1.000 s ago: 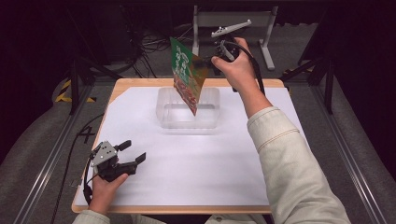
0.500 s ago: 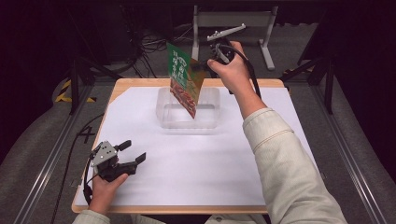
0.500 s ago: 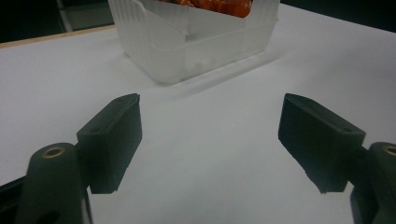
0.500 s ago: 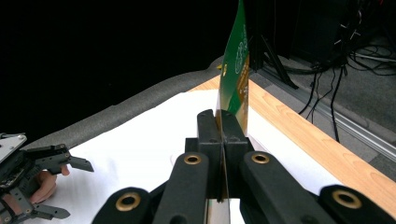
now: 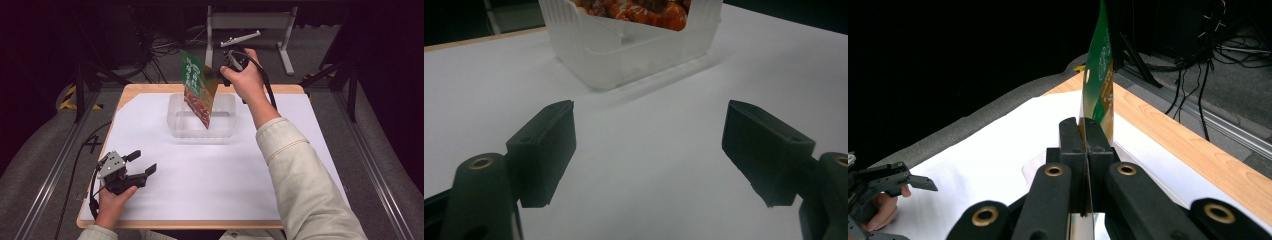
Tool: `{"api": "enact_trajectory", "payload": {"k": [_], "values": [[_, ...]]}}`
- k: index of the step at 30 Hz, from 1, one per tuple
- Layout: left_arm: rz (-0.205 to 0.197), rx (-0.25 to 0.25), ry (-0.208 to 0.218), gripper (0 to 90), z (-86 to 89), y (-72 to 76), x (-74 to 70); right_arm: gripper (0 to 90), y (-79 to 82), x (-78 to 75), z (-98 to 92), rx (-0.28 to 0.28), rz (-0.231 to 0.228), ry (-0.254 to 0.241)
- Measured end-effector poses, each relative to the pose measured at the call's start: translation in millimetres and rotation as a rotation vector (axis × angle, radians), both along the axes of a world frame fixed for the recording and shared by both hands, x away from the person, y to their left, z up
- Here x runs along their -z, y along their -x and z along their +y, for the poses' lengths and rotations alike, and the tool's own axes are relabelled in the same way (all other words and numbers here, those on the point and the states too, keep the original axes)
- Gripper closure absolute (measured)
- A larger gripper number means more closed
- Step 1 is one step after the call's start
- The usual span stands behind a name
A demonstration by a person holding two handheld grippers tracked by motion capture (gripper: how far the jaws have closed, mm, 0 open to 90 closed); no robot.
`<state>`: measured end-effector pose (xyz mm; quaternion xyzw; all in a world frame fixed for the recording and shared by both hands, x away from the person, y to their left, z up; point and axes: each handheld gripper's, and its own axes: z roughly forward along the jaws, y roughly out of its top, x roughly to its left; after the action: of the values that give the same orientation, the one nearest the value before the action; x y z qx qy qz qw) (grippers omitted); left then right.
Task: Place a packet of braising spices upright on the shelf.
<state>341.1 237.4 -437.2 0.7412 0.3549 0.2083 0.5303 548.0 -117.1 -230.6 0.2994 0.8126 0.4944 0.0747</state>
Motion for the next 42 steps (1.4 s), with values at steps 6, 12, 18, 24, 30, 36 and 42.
{"api": "enact_trajectory", "payload": {"k": [6, 12, 18, 24, 30, 36, 42], "values": [[0.001, 0.001, 0.000, 22.3, -0.1, -0.1, 0.1, 90.0, -1.8, 7.8, 4.1, 0.000, 0.012, 0.012], [-0.001, 0.001, -0.001, 22.3, -0.2, -0.2, 0.0, 90.0, -3.2, 17.3, 7.8, 0.005, 0.027, 0.014], [0.000, 0.001, -0.001, 22.3, -0.2, -0.3, 0.2, 90.0, -3.8, 23.3, 12.7, 0.005, 0.040, 0.021], [0.000, 0.001, -0.001, 22.3, -0.3, -0.2, 0.2, 90.0, -5.1, 29.0, 14.7, 0.011, 0.050, 0.021], [0.001, 0.002, -0.002, 22.3, -0.4, -0.4, 0.3, 90.0, -5.1, 31.2, 14.6, 0.010, 0.056, 0.014], [0.000, 0.003, -0.002, 22.3, -0.7, -0.4, 0.4, 89.2, -4.7, 35.4, 13.0, 0.012, 0.066, 0.018], [0.002, 0.005, -0.006, 22.2, -1.1, -0.5, 0.4, 72.7, -4.1, 38.0, 9.4, 0.006, 0.081, -0.018]]}}
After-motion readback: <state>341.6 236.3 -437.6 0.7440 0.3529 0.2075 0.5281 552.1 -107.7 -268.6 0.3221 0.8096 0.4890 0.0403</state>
